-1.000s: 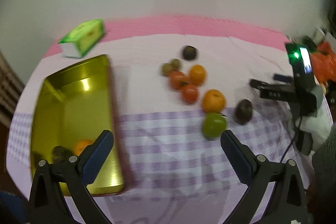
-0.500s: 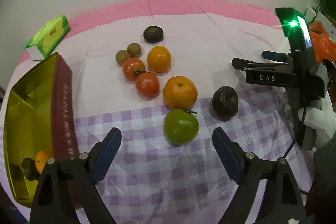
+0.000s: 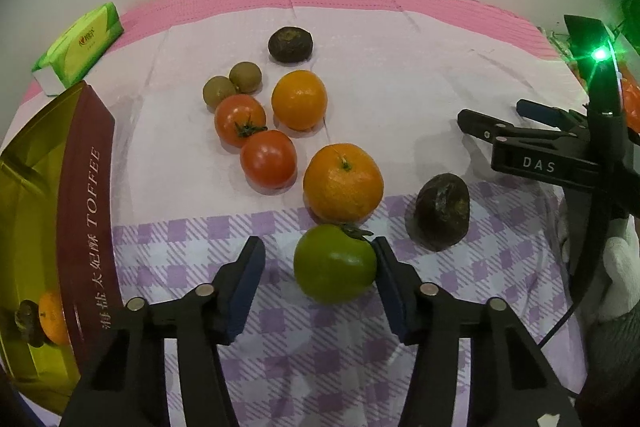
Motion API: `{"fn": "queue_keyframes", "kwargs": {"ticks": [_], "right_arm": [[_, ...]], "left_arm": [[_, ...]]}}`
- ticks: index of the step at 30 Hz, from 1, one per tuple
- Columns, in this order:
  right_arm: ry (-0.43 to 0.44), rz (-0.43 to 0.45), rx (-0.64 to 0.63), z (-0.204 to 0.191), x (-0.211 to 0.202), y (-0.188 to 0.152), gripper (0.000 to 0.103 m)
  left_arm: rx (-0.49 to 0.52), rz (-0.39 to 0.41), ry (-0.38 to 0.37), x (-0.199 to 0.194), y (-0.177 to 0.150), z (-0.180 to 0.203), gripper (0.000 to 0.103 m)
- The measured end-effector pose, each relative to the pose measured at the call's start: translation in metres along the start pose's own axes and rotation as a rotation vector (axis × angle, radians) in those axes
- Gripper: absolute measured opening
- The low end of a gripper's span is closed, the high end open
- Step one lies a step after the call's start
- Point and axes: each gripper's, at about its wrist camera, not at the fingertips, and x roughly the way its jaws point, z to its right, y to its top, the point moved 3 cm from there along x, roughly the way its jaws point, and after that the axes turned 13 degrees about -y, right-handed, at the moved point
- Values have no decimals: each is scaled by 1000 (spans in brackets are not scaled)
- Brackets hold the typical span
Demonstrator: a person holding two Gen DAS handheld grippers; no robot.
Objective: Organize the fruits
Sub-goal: 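Move the left gripper to the green tomato and close on it, then carry the green tomato into the gold tin and open the left gripper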
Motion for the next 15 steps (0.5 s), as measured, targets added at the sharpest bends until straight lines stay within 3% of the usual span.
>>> {"fn": "queue_keyframes", "kwargs": {"ticks": [3,15], "right_arm": [[0,0,0,0,0,0,103],[0,-1,0,0,0,1,103]], "left_arm": [[6,-3,-22,-1,0,1,34],[17,10,-35,-10,-5,2,33]]}}
